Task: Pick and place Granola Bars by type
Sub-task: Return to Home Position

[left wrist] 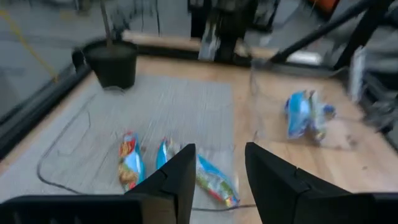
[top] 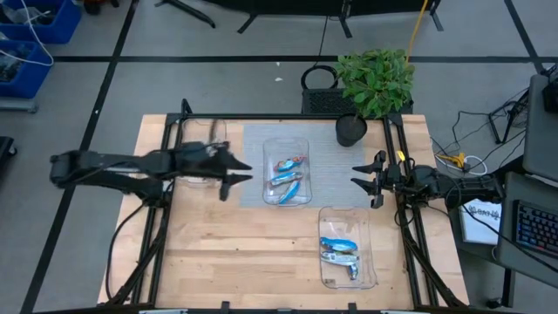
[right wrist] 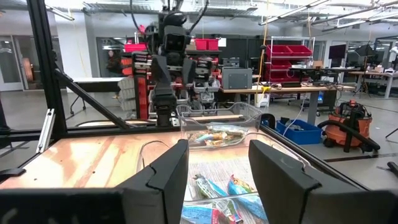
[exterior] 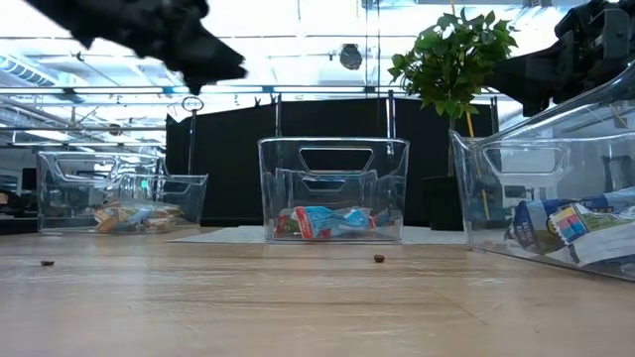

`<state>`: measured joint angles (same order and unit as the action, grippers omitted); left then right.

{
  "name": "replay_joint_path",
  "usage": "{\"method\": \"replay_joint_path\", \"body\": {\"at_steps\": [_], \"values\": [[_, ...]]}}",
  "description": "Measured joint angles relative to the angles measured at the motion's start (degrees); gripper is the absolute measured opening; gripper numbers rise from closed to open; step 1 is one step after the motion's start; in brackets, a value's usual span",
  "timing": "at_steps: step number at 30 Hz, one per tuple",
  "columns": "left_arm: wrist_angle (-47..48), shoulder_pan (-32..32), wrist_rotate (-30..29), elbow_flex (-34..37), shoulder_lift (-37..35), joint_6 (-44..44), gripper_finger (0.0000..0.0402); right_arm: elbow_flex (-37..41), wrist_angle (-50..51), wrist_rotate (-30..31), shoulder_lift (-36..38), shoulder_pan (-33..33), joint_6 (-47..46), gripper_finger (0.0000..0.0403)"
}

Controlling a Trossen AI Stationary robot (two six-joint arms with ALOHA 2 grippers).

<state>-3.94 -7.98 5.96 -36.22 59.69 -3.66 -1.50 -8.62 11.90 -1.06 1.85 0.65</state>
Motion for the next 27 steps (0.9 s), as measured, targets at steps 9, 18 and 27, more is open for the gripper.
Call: {"method": "replay_joint_path", "body": {"at_steps": [9,18,27], "values": [[-5.63,0.97,-2.45,15.81,-20.67,-1.51,0.0143,0.0,-0.09,0.0,0.0,0.0,0.02,0.016],[-9.67,2.44,-6.71,27.68,-36.0,-1.52,0.0143,0.0,-0.09,0.0,0.0,0.0,0.02,0.016],[-9.88,4.46,-11.03,32.01,-42.51,-0.76,0.0143,-0.01,-0.09,0.0,0.0,0.01,0.01,0.016]]}}
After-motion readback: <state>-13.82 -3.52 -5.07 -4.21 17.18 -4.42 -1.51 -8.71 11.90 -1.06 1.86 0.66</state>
